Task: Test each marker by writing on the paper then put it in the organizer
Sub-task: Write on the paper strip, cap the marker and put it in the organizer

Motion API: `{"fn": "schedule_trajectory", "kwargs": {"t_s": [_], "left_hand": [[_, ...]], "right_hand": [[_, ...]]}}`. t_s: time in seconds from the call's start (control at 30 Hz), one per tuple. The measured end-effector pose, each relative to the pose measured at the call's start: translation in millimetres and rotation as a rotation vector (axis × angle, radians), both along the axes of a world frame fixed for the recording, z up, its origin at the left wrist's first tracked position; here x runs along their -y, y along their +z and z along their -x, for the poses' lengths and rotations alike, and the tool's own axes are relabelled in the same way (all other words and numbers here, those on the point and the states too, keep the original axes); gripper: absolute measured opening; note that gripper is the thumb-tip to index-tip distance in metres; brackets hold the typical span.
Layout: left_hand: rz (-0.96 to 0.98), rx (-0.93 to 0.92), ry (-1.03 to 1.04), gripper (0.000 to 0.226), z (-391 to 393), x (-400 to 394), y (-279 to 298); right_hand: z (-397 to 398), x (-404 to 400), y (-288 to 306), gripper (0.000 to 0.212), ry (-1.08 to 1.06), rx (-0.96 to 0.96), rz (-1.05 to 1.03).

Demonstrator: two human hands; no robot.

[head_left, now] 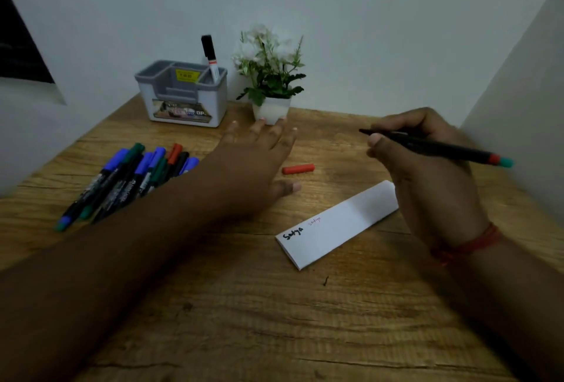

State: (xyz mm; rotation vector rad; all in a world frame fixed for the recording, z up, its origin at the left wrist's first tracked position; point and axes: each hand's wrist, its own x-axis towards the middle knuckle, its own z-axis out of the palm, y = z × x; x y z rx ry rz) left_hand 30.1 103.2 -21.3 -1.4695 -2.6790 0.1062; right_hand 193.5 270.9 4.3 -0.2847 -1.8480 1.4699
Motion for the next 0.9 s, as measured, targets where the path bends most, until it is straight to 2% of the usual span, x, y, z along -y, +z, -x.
{"fn": "schedule_trajectory", "kwargs": {"t_s": [0.1, 0.23, 0.4, 0.5, 0.6, 0.8, 0.9], "left_hand": [[-0.07, -0.014, -0.016, 0.073, 2, -8, 2], [-0.15, -0.007, -0.037, 0.044, -5, -20, 3], [-0.146, 0.003, 0.041, 0.024, -11, -26, 5], [-0.229, 0.064, 0.085, 0.021, -15, -23, 7], [-0.344, 0.139, 0.096, 0.022, -21, -17, 12], [-0.493, 0.177, 0.064, 0.018, -28, -11, 15], [-0.508, 0.168, 0.028, 0.016, -29, -11, 14]], "right_hand": [[24, -10, 2, 0.013, 0.091, 0.064, 0.162], [41, -10, 0, 0.01, 0.108, -0.004, 0.461], [34, -8, -5, 0.015, 0.129, -0.001, 0.453], [30, -11, -7, 0.01, 0.104, -0.004, 0.454], [27, -14, -8, 0.018, 0.089, 0.014, 0.414], [27, -11, -7, 0.025, 0.114, 0.028, 0.397], [27, -10, -8, 0.024, 0.131, 0.032, 0.391]]}}
